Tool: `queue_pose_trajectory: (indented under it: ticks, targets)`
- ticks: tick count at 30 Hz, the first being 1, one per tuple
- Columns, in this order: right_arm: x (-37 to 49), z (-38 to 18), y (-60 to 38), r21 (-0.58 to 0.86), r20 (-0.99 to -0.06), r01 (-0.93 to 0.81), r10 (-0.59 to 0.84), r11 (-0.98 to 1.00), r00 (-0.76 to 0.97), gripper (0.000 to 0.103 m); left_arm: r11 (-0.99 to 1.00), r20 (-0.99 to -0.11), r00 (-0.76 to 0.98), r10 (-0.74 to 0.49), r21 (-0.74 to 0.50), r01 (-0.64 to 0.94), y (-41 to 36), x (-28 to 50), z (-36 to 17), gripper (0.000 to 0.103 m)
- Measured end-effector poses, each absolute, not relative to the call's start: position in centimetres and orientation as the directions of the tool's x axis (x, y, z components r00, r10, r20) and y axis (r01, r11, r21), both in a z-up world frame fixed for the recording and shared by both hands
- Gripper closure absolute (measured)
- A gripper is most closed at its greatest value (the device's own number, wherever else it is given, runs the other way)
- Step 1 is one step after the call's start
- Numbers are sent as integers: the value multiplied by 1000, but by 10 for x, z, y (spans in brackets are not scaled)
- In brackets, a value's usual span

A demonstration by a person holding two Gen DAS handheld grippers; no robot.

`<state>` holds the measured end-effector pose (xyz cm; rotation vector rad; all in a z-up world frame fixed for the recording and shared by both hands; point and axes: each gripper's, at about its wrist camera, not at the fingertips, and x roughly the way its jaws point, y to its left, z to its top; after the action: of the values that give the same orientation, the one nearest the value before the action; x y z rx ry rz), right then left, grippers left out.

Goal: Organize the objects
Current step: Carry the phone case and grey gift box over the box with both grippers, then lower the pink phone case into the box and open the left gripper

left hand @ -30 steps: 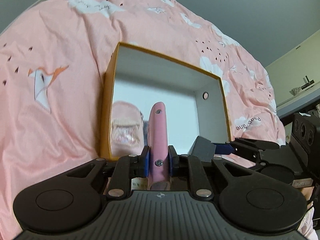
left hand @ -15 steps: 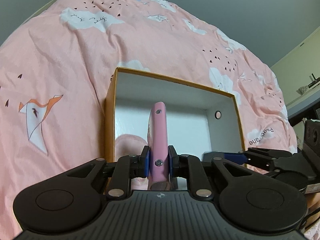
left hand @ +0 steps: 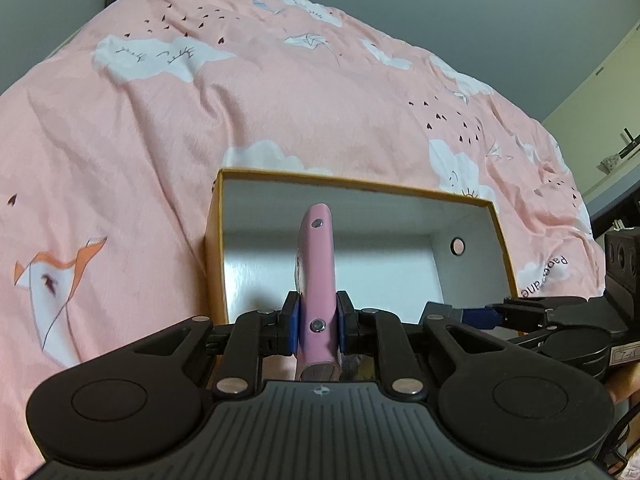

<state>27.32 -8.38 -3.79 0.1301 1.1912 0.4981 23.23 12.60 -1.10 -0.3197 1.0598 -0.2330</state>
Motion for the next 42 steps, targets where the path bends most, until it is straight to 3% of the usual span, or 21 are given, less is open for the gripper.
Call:
queue_pose_trajectory:
  ticks: [11, 17, 20, 29, 36, 42]
  targets:
    - [303, -53, -90, 331, -865, -267, 405, 905, 297, 23, 931, -827, 444, -346, -361, 54, 102, 263, -35, 83]
    - [313, -62, -98, 313, -877, -258, 382, 914, 291, 23, 949, -859, 418, -295, -212, 234, 81, 272, -37, 83]
    - [317, -66, -101, 316, -882, -247, 379, 916, 280, 23, 929, -874, 427, -234, -71, 363, 66, 271, -36, 83]
    - [327, -73, -101, 317, -896, -209, 364, 925, 255, 23, 713, -878, 473, -75, 284, 641, 29, 257, -54, 83]
    - [329, -75, -101, 321, -896, -212, 369, 923, 248, 23, 493, -834, 552, 16, 487, 721, 18, 235, -78, 83]
    - [329, -83, -97, 311, -905, -209, 356, 927, 232, 23, 406, -809, 587, 26, 545, 734, 17, 222, -89, 83]
